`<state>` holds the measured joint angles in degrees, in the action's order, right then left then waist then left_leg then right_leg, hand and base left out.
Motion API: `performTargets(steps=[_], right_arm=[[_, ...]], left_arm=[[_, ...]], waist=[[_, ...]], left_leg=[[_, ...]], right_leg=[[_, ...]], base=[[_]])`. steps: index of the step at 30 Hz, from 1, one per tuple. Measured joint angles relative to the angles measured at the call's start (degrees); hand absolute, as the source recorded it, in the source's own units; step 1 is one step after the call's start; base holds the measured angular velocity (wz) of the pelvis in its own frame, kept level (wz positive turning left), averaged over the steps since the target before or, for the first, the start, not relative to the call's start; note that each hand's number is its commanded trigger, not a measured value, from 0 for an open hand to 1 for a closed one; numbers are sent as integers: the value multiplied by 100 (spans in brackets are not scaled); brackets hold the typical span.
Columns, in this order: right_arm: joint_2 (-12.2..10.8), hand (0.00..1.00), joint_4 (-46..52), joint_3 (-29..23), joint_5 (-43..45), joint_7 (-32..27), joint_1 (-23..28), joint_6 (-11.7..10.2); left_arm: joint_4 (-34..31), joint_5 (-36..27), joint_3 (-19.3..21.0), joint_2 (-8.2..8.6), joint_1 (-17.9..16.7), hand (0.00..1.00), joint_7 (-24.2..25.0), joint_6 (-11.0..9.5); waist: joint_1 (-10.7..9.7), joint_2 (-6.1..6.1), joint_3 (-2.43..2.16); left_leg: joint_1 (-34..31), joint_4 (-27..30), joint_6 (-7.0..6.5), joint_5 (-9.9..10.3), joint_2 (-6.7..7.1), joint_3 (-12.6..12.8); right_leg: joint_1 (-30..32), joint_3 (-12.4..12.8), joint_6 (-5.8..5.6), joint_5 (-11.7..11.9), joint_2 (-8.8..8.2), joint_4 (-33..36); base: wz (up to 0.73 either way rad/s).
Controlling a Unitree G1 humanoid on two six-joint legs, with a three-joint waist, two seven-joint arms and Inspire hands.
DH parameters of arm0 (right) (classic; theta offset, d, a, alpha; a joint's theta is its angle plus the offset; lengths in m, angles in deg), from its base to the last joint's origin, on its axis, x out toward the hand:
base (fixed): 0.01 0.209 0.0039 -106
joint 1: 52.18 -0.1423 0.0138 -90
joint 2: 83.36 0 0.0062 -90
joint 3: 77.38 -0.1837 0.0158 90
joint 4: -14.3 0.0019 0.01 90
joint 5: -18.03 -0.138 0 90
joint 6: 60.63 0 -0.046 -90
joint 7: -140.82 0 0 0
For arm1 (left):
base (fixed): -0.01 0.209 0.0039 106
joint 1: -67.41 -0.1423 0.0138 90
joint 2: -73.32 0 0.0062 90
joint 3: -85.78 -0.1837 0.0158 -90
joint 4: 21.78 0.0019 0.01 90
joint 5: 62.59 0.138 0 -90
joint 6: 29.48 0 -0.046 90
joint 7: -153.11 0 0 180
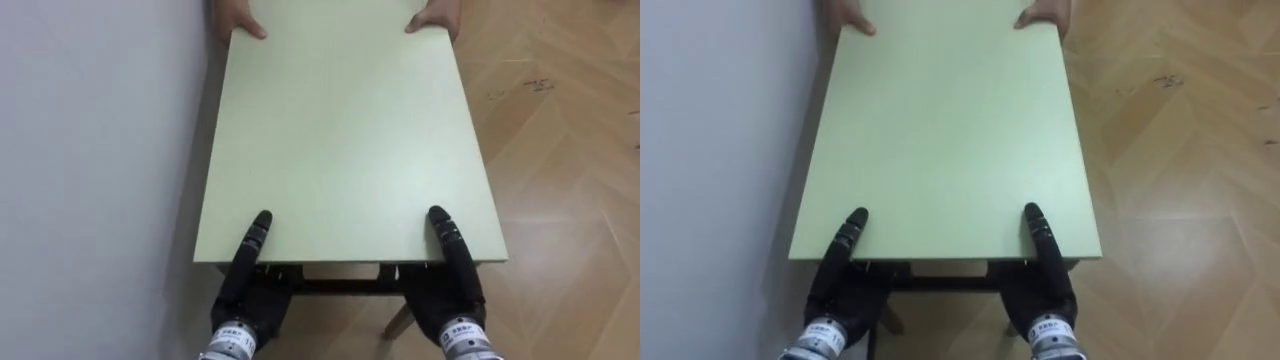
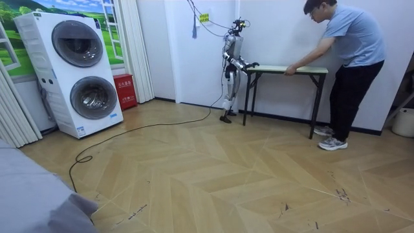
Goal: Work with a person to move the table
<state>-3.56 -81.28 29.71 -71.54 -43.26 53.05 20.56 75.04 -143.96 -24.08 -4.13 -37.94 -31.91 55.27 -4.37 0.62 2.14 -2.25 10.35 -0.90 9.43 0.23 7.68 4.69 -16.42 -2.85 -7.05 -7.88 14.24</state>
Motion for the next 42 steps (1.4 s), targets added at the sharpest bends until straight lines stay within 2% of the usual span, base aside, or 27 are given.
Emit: performTargets(steps=[2, 3, 4, 5, 6, 7, 8, 9, 10, 12, 17, 20, 22, 23, 24, 25, 26, 27, 28, 30, 31, 34, 37, 42], right_arm=[[2, 100, -5, -18, -2, 1, 1, 1], [-1, 100, -56, -22, -8, 0, 4, 3], [-24, 100, -123, -21, -10, 0, 12, 18], [-51, 100, -135, -21, -8, 0, 37, 21], [-98, 100, -130, -10, -7, 1, 53, 21], [-45, 100, -64, 6, -1, 61, 39, -4], [-30, 100, -43, 23, -1, 61, 38, -34], [-23, 100, -77, 79, -14, 60, 41, -75], [-11, 100, -120, 76, -23, 62, 66, -95], [-50, 100, -194, 76, -25, 136, 72, -114], [-119, 100, -325, -21, -7, 190, 45, -34], [-153, 100, -441, -60, -3, 236, 40, 10], [-199, 100, -525, -55, 2, 250, 38, 16], [-205, 100, -536, -62, 2, 251, 38, 15], [-211, 100, -552, -93, 3, 251, 40, 16], [-211, 93, -562, -114, 2, 251, 42, 18], [-216, 62, -571, -125, 3, 254, 44, 20], [-230, 23, -614, -150, 17, 270, 45, 20], [-232, 2, -663, -163, 19, 281, 43, 23], [-233, 0, -721, -185, 41, 314, 29, 63], [-230, 0, -791, -212, 51, 409, 11, 132], [-131, 0, -970, -218, 350, 793, -25, 238], [20, 0, -971, -266, 484, 895, -32, 320], [82, 0, -1003, -295, 481, 905, -31, 376]], left_arm=[[0, 27, -11, -5, -2, 100, 0, -1], [1, 57, -20, -3, -25, 100, 0, -1], [9, 74, -42, 3, -67, 100, 0, -9], [11, 73, -59, -27, -83, 100, 0, -12], [1, 73, -59, -68, -102, 100, 10, -43], [6, 74, -28, -14, -97, 100, 23, -54], [2, 77, -23, 8, -100, 100, 28, -56], [55, 85, -31, 17, -100, 100, 32, -51], [94, 106, -60, 0, -99, 100, 54, -55], [120, 155, -61, -12, -80, 100, 64, -59], [374, 195, -44, 22, 40, 99, 182, -45], [593, 209, -21, 28, 135, 94, 281, 4], [718, 232, 41, 34, 151, 87, 378, 56], [751, 241, 63, 43, 164, 85, 401, 88], [802, 277, 77, 55, 197, 76, 417, 135], [845, 311, 90, 74, 225, 71, 432, 163], [875, 335, 102, 85, 236, 55, 447, 177], [969, 403, 130, 88, 268, 21, 504, 243], [1095, 504, 163, 90, 302, 0, 593, 315], [1268, 879, 170, 59, 342, 0, 717, 351], [1353, 1299, 166, -28, 347, 0, 824, 376], [1351, 2046, 170, -153, 365, 0, 972, 436], [1352, 2326, 171, -167, 370, 0, 1040, 461], [1355, 2452, 157, -162, 349, 0, 1080, 603]], waist=[[-1, 1, 1], [-4, 13, 8], [-19, 43, 39], [-11, 42, 40], [11, -9, 18], [-22, 106, 40], [-31, 137, 42], [-31, 135, 40], [-45, 121, 38], [-56, 112, 39], [-6, 92, 25], [9, 83, 8], [53, 68, -40], [62, 68, -48], [88, 69, -61], [114, 68, -61], [127, 69, -61], [159, 77, -65], [169, 91, -79], [177, 105, -92], [177, 105, -92], [182, 147, -93], [202, 256, -125], [295, 255, -127]], left_leg=[[19, -10, 0, 0, -19, -29], [111, -44, 0, 0, -53, -134], [257, -83, -1, -1, -162, -482], [279, -83, 1, 0, -181, -701], [239, -76, 19, 11, -142, -886], [194, -92, 128, 100, -159, -792], [193, -99, 139, 105, -165, -657], [196, -91, 146, 95, -210, -331], [240, -110, 147, 96, -268, -160], [278, -142, 147, 96, -298, -98], [305, -166, 147, 97, -271, 25], [358, -165, 147, 97, -260, 49], [387, -166, 147, 97, -260, 109], [389, -167, 147, 97, -260, 113], [393, -170, 147, 97, -260, 121], [397, -171, 147, 97, -260, 123], [400, -171, 147, 97, -260, 123], [417, -171, 147, 97, -261, 125], [453, -170, 147, 97, -261, 150], [473, -172, 146, 98, -260, 156], [481, -172, 145, 98, -260, 157], [478, -187, 128, 111, -257, 157], [480, -290, 105, 148, -258, 157], [484, -249, 105, 146, -257, 167]], right_leg=[[-26, 48, 0, 0, 27, -28], [-26, 50, -5, -6, 56, 99], [96, 141, 31, -80, 127, 398], [136, 329, 109, -155, 204, 355], [108, 722, 237, 51, 391, -310], [116, 661, 194, 116, 386, -401], [132, 658, 197, 117, 400, -354], [88, 695, 197, 117, 439, -338], [24, 691, 197, 116, 506, -361], [9, 684, 197, 116, 555, -360], [1, 668, 197, 116, 535, -356], [-56, 614, 197, 116, 516, -349], [-76, 619, 196, 116, 514, -349], [-80, 620, 197, 116, 513, -349], [-86, 620, 197, 116, 511, -350], [-96, 622, 197, 116, 512, -351], [-106, 622, 197, 116, 512, -354], [-143, 627, 196, 116, 513, -362], [-182, 625, 196, 116, 514, -360], [-210, 629, 196, 115, 512, -361], [-216, 641, 196, 115, 512, -360], [-212, 687, 188, 110, 513, -362], [-172, 689, 169, 94, 526, -346], [-184, 705, 175, 90, 526, -338]], base=[[2], [-8], [-9], [-11], [0], [5], [14], [21], [26], [12], [-1], [6], [-7], [0], [0], [0], [0], [0], [0], [0], [0], [0], [6], [-1]])
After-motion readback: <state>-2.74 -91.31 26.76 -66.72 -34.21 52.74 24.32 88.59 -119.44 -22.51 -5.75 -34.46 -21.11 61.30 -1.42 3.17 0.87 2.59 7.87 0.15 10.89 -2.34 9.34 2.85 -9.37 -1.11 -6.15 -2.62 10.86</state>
